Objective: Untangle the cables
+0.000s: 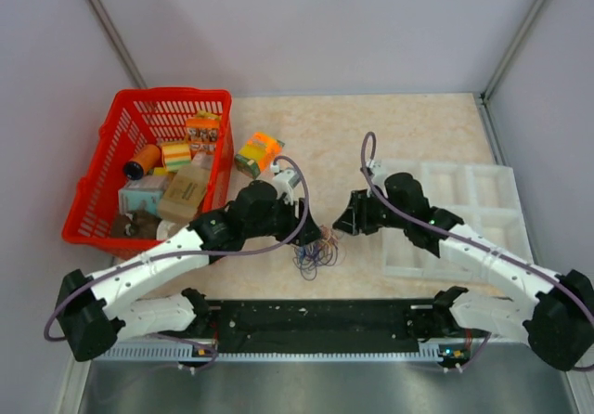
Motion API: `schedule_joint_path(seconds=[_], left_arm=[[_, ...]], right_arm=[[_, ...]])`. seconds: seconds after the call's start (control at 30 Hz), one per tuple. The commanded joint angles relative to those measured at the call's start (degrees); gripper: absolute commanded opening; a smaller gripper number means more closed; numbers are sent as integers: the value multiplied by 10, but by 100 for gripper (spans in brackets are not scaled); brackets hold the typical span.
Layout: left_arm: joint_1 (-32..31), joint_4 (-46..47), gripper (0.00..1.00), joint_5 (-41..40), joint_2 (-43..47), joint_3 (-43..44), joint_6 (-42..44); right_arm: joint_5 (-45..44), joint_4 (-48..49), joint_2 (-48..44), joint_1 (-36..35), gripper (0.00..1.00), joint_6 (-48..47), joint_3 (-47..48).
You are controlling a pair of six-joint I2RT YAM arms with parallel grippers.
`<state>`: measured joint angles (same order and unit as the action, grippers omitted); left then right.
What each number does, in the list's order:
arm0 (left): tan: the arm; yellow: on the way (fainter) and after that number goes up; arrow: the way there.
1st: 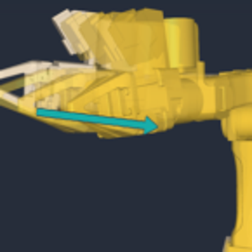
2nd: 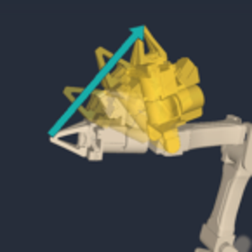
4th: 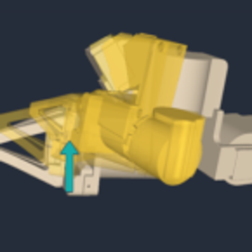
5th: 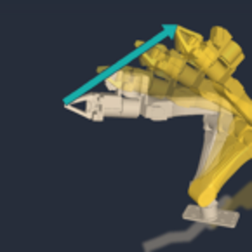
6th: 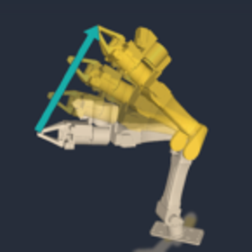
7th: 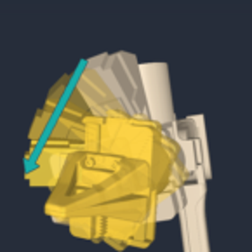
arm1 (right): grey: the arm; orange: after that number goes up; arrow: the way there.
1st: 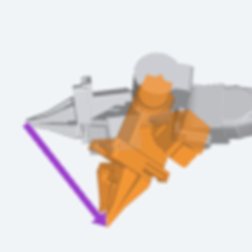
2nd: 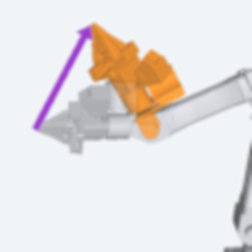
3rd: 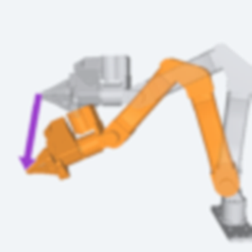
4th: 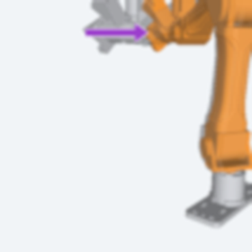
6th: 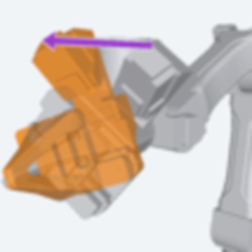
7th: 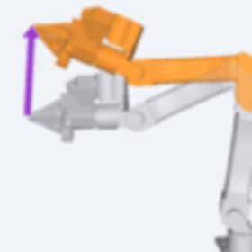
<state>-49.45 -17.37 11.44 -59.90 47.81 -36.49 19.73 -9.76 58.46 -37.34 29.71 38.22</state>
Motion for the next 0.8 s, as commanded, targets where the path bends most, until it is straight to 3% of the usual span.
schedule_joint_path(seconds=[0.0, 0.23, 0.43, 0.53, 0.63, 0.77], left_arm=[[-18, 44, 61, -40, -52, -9, -12], [-33, 63, 74, -128, -78, -53, -17], [-34, 88, 77, -136, -58, -104, -33], [-34, 102, 72, -134, -69, -112, -39], [-34, 122, 74, -136, -79, -122, -40], [-34, 117, 84, -166, -110, -114, -44]], right_arm=[[3, 43, 58, 0, 43, 10, 13], [65, 126, 139, 0, 41, 44, 5], [84, 183, 178, 1, 36, 73, -9], [86, 178, 198, 0, 21, 67, 5], [89, 174, 204, 1, 0, 78, 12], [116, 185, 157, 9, 0, 125, -3]])
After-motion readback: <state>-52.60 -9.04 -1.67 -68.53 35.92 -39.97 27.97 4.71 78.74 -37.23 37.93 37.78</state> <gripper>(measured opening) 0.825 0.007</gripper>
